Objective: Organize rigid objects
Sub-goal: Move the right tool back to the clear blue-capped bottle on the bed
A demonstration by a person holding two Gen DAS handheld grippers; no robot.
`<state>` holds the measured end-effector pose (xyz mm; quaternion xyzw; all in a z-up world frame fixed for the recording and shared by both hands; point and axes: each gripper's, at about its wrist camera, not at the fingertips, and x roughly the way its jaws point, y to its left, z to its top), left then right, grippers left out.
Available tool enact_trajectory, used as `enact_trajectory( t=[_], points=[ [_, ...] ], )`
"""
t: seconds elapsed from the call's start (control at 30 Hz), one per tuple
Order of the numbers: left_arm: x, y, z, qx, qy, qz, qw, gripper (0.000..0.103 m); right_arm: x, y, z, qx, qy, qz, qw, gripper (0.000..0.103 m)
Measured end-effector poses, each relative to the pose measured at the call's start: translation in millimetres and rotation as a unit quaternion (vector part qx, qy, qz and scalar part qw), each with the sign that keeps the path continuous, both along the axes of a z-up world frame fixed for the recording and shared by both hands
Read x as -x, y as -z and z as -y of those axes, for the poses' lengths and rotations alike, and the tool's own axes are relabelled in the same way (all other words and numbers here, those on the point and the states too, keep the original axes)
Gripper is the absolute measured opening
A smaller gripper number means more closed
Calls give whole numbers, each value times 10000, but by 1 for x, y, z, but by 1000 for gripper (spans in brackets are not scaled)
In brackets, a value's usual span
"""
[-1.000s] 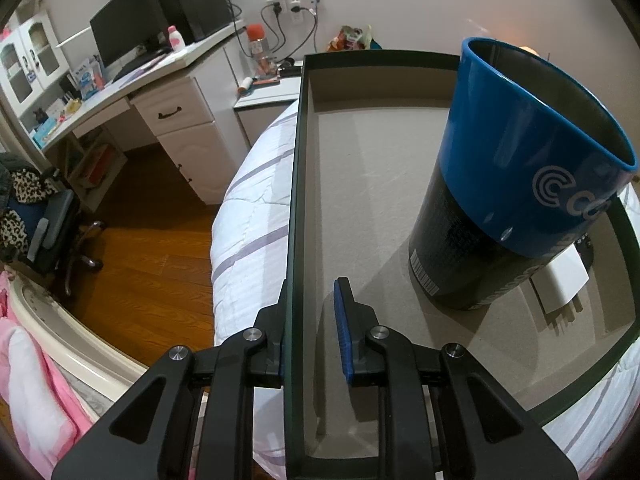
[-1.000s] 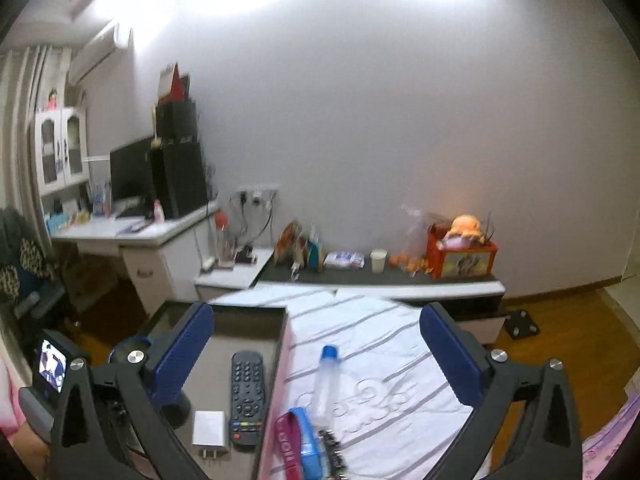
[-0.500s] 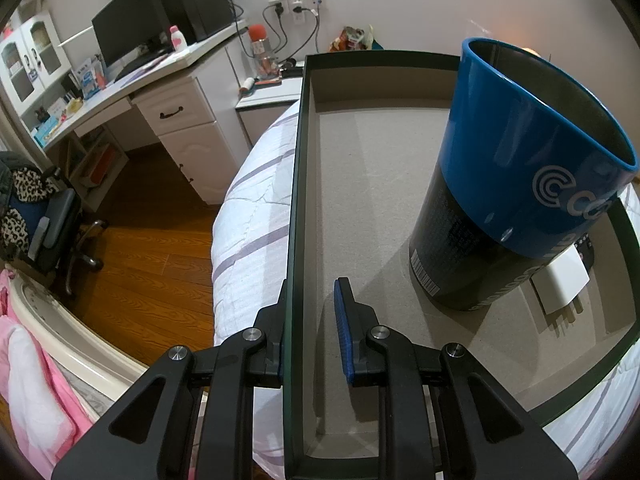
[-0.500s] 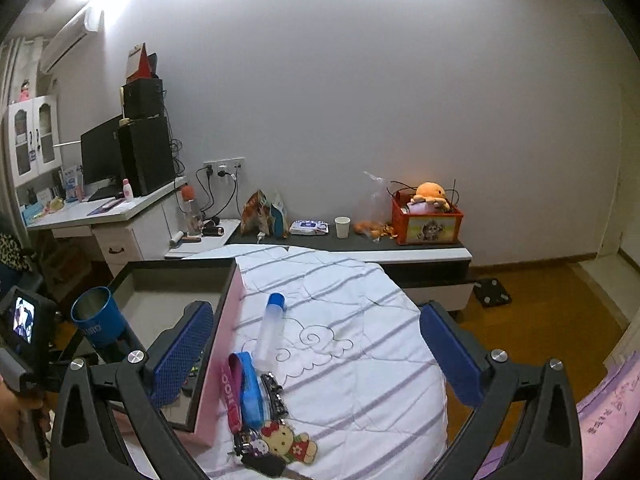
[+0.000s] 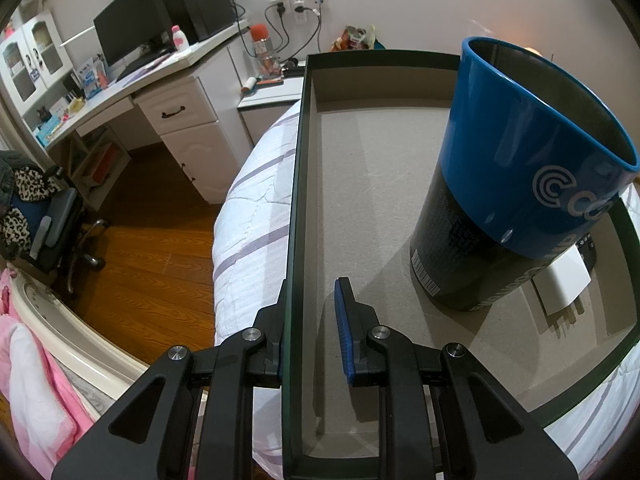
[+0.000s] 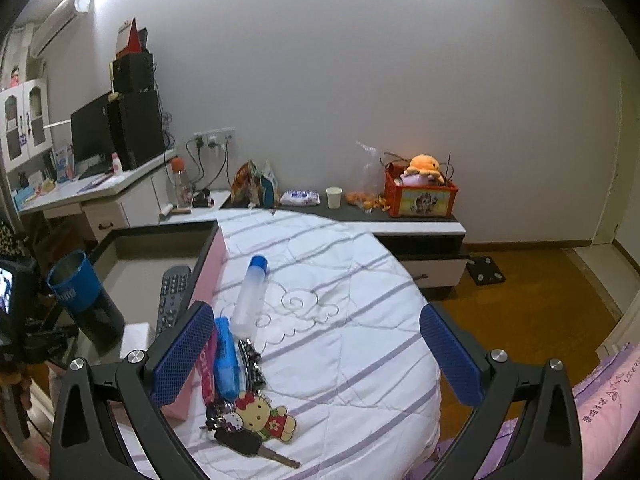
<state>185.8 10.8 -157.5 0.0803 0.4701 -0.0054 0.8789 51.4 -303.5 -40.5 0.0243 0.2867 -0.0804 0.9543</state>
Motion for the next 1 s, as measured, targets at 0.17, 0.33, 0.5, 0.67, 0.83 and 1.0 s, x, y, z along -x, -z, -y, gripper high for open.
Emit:
enact_trajectory(
  t=[0.17, 0.33, 0.5, 0.67, 0.83, 1.0],
  points=[
    [0, 0, 0, -7, -1, -1, 10000, 18, -12, 6, -4, 45, -98, -141, 9998, 103],
    [1, -1, -2, -30, -32, 8, 10000, 19, -32, 12, -10, 86, -230, -273, 9993, 103],
    [3, -1, -1, -28, -48, 22, 10000, 19, -58, 21, -15, 123, -303, -484, 9983, 103],
    [3, 0, -2, -38, -27, 29, 10000, 19, -84, 34, -19, 56, -380, -739, 9965, 103],
    [4, -1, 0, -64, 14, 30, 10000, 19, -106, 45, -27, 73, -494, -970, 9940, 103],
    [4, 0, 4, -95, 34, 52, 9999, 19, -123, 55, -31, 21, -608, -1144, 9916, 103]
  ],
)
